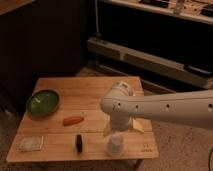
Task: Place the ceramic cup over the eraser
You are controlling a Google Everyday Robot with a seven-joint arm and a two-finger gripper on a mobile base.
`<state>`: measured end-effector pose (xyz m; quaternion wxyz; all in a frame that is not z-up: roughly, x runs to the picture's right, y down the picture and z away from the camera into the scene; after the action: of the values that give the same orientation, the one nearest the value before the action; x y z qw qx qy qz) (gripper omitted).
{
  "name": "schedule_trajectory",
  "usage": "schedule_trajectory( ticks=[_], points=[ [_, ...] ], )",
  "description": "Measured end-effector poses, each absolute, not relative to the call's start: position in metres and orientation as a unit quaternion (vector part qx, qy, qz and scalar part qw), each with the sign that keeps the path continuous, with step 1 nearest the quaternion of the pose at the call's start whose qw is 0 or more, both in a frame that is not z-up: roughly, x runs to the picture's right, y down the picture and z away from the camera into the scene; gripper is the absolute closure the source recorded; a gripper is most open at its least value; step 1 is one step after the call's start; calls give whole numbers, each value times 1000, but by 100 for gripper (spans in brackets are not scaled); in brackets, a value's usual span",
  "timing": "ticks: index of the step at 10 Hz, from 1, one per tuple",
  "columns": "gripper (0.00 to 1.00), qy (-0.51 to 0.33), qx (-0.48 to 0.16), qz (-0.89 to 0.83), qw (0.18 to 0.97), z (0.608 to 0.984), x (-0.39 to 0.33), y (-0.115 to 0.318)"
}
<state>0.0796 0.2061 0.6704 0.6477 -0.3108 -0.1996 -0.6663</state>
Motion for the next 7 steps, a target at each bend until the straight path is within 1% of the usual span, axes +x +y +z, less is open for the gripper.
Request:
schedule_trajectory(
  ticks=[7],
  points=[
    [4,-202,-320,-668,641,669,80,216]
  ],
)
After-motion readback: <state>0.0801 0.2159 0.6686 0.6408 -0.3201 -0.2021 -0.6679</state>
